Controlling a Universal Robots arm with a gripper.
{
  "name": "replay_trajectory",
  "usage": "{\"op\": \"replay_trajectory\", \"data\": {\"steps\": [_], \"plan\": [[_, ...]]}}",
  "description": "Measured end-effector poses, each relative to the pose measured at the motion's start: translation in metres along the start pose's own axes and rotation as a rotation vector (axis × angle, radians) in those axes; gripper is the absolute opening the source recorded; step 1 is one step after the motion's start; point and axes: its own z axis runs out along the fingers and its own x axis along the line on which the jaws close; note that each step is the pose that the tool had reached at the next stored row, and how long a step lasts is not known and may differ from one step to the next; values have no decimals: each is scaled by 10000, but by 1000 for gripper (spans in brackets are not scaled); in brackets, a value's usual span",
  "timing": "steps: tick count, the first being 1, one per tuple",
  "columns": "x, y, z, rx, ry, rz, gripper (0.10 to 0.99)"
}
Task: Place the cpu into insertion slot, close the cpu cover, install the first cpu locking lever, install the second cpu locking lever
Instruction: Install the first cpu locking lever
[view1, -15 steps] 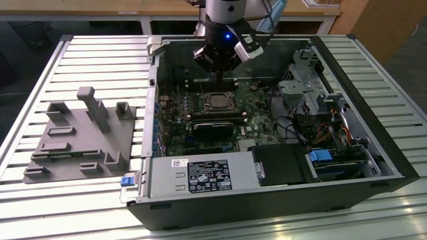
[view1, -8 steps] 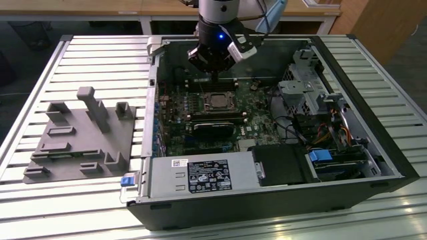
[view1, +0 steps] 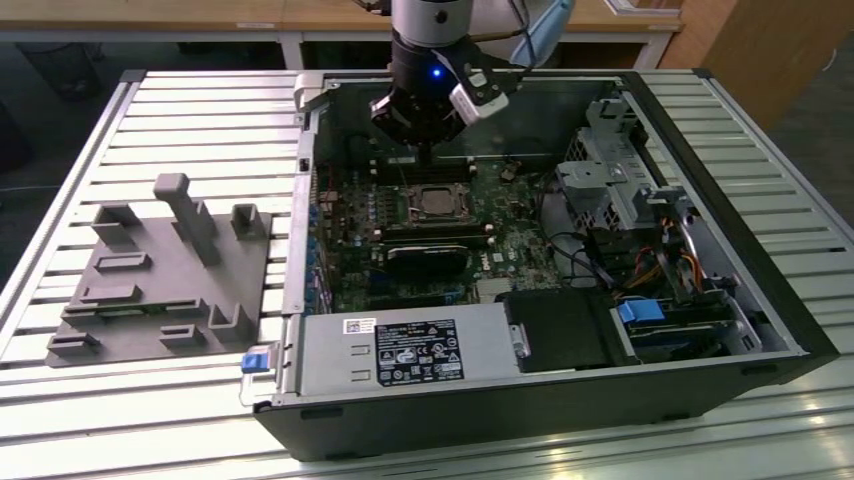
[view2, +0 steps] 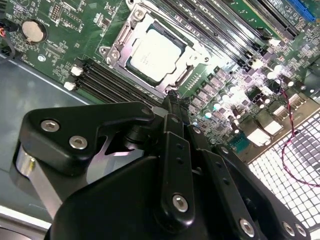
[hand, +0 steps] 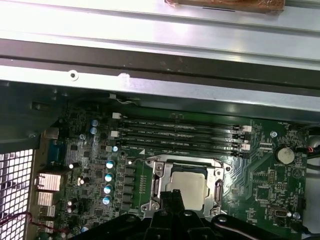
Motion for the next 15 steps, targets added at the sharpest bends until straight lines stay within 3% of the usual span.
{"op": "replay_trajectory", "data": {"steps": [15], "plan": [[246,27,5,0,-3,25,118]]}}
